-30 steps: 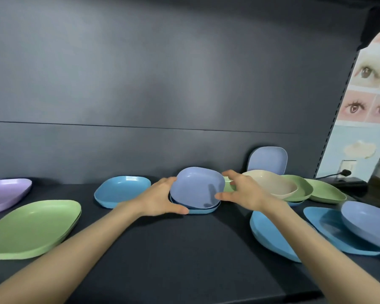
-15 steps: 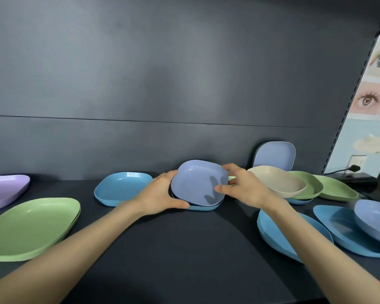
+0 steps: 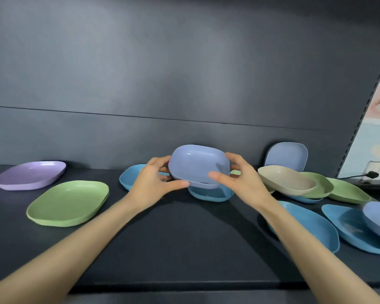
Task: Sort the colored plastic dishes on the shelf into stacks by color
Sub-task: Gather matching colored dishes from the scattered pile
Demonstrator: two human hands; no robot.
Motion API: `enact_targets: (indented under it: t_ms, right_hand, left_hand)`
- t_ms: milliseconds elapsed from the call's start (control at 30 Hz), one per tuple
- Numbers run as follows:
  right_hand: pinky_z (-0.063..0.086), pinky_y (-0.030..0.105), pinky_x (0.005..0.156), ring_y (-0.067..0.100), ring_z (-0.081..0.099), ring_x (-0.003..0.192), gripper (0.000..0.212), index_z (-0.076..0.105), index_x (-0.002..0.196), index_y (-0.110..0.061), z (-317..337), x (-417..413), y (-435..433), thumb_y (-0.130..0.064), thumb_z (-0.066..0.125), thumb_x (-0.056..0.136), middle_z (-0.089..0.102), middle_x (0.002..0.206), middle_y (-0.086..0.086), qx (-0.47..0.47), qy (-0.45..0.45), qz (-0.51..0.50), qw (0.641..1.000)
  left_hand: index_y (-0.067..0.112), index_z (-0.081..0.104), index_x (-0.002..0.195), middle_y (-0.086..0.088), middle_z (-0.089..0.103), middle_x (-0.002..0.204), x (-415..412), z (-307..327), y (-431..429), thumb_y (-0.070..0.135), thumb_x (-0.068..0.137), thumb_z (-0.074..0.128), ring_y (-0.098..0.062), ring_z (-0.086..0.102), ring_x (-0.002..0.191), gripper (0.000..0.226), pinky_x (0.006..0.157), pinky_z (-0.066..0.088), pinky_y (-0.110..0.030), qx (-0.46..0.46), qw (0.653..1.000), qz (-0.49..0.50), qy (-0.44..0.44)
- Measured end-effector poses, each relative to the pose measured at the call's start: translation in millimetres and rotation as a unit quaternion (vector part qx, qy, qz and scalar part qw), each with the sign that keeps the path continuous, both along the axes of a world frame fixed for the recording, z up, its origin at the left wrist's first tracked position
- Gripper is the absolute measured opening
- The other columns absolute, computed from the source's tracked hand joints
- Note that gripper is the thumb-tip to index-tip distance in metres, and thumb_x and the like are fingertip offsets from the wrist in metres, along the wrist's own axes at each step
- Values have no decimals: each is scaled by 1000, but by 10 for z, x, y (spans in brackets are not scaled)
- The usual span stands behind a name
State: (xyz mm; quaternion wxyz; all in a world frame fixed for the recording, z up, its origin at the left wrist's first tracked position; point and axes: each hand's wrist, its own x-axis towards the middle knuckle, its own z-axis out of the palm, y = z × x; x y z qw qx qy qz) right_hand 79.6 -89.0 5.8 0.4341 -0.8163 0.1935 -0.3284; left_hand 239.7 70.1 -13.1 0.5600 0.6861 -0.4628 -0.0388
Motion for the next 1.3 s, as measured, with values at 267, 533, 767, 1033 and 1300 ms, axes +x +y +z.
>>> enact_targets:
  t_ms: [267, 533, 767, 1033, 1300]
  right_hand:
    - [44, 3, 72, -14, 47, 109, 71, 44, 131, -32, -132, 198, 579, -36, 81, 70, 53, 123, -21, 11, -18, 56, 998]
    - [45, 3, 73, -10, 51, 103, 68, 44, 129, -32, -346, 190, 1020, -28, 81, 72, 52, 120, -19, 34, 7, 45, 998]
    - [44, 5, 77, -10, 53, 107, 67, 43, 121, -40, -512, 43, 1289, -33, 83, 68, 54, 114, -30, 27, 37, 11, 999]
    - [42, 19, 90, 8, 55, 111, 76, 44, 136, -24, -510, -8, 1360, -38, 80, 71, 56, 124, -9, 25, 70, -44, 996]
    - [42, 12, 80, 5, 57, 102, 71, 47, 135, -21, -515, -34, 1418, -37, 79, 73, 57, 116, -13, -2, 87, -67, 994]
  left_hand:
    - [42, 55, 106, 4, 65, 94, 33, -89, 731, 27, 68, 85, -1, 60, 66, 50, 70, 47, -14, -15, 999, 36, 32]
    - [44, 59, 100, -9, 60, 91, 102, -289, 1114, 25, 67, 85, -7, 55, 64, 46, 65, 51, -19, 27, 1000, 14, 3]
    - [45, 60, 103, 8, 58, 85, 151, -504, 1293, 66, 54, 68, -10, 48, 74, 54, 71, 48, -27, 98, 993, -13, -65]
    - [39, 59, 107, 6, 57, 99, 104, -504, 1327, 55, 62, 78, -7, 53, 83, 52, 67, 40, -14, 125, 990, -3, -58]
    - [31, 57, 118, 6, 53, 109, 62, -475, 1358, 50, 66, 79, -5, 52, 96, 59, 72, 38, -11, 135, 990, -8, -46]
